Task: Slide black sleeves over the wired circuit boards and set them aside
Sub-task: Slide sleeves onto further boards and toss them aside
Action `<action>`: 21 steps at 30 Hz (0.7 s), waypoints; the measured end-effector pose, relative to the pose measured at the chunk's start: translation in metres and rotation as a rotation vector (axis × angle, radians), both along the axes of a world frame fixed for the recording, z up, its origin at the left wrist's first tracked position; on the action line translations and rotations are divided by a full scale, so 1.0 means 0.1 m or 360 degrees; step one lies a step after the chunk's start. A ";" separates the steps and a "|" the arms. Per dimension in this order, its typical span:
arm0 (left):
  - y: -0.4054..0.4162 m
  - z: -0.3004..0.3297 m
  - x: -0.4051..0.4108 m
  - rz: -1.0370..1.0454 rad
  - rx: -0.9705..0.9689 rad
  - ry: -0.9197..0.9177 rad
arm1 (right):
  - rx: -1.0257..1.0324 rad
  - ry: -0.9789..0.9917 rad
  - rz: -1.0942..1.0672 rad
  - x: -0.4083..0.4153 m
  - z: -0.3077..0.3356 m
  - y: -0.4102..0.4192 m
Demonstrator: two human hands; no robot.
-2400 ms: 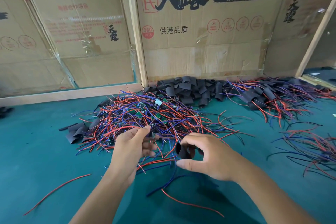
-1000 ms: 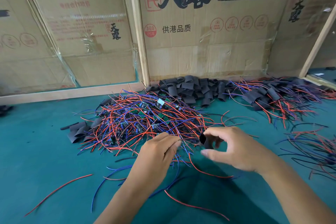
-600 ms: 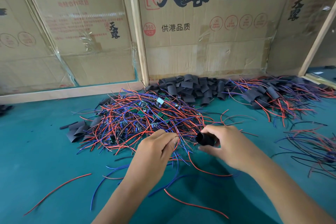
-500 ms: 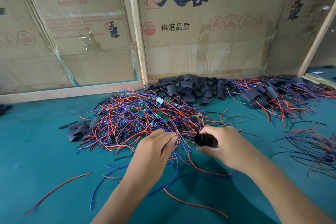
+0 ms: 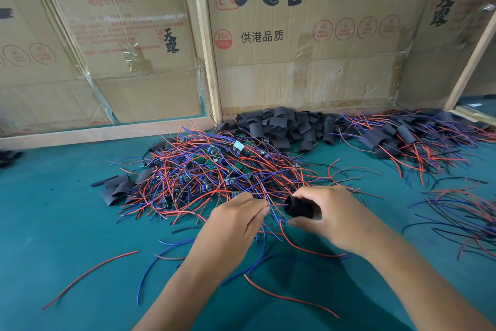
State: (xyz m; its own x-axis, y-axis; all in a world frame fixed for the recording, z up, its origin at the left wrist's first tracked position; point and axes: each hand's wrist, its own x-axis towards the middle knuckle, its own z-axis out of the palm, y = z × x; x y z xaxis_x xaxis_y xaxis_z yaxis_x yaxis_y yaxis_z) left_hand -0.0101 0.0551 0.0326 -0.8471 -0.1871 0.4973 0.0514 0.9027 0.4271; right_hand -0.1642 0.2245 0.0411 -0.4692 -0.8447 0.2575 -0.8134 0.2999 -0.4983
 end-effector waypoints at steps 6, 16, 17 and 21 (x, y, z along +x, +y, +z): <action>0.04 0.01 0.01 -0.0116 0.0148 -0.0075 | 0.0105 0.0208 0.0125 0.16 -0.05 -0.08; -0.49 0.22 0.28 -0.0013 -0.0115 -0.0362 | 0.0131 0.0296 0.0075 0.23 -0.13 -0.15; -0.52 0.19 0.30 -0.0049 -0.0172 -0.0483 | 0.0135 0.0296 0.0081 0.24 -0.13 -0.15; -0.65 0.11 0.37 -0.0084 -0.0093 -0.0812 | 0.0170 0.0300 0.0129 0.27 -0.15 -0.18</action>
State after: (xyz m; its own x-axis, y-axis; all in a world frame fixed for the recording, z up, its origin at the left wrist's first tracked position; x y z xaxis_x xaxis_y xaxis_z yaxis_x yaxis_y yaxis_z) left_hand 0.0271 -0.0096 0.0440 -0.9922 -0.1218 0.0267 -0.1043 0.9277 0.3586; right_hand -0.1374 0.2068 0.0262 -0.3507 -0.9049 0.2413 -0.9128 0.2727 -0.3040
